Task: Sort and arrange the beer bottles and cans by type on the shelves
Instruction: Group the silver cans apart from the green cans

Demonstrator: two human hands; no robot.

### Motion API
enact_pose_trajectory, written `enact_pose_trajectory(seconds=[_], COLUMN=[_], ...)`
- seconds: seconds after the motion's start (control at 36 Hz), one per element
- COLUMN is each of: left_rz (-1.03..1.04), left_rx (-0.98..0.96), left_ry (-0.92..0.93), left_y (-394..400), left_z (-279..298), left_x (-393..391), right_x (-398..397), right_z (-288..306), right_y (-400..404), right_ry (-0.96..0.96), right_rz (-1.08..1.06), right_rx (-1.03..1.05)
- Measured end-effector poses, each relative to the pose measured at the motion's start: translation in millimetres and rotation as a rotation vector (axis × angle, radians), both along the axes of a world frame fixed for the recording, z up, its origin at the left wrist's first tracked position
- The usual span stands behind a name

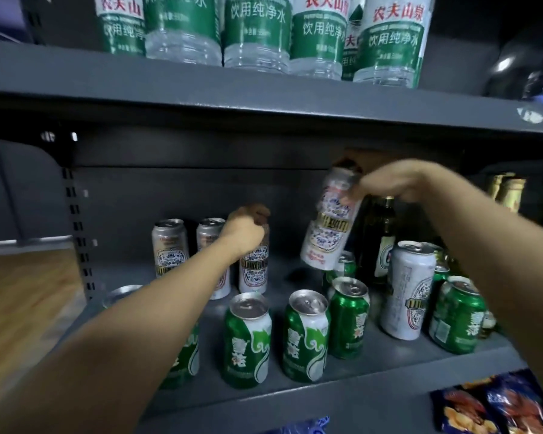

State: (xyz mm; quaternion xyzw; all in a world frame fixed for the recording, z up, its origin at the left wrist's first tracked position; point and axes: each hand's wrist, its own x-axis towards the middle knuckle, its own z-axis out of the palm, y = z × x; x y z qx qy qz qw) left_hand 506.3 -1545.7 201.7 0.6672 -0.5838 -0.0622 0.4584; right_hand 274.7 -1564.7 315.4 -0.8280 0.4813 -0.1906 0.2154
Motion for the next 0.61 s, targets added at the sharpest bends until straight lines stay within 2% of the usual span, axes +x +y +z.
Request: enact_pose_trajectory(seconds=[0.08,0.22,0.39,0.61], left_rz=[0.047,0.15,0.2,0.232], left_rx=[0.027,0.235,0.263,0.237], left_ry=[-0.067,-0.375,-0.728,-0.729], left_y=[-2.7,-7.2,-19.9,-34.2], left_z=[0.6,-1.1,-9.6,-10.2], left_x=[12.7,32.9,32.4,26.9], right_x=[25.8,58.6,82.2,94.9], right_z=[-19.2,-46.8,-77.4,-88.0], right_y=[-13.4,-46.4,-80.6,-101.0], right_ry=[-0.087,0.05,0.23,0.368], right_rz=[0.108,0.163,0.149,0.201], right_rx=[-0.167,-0.183,-0.271,-0.227])
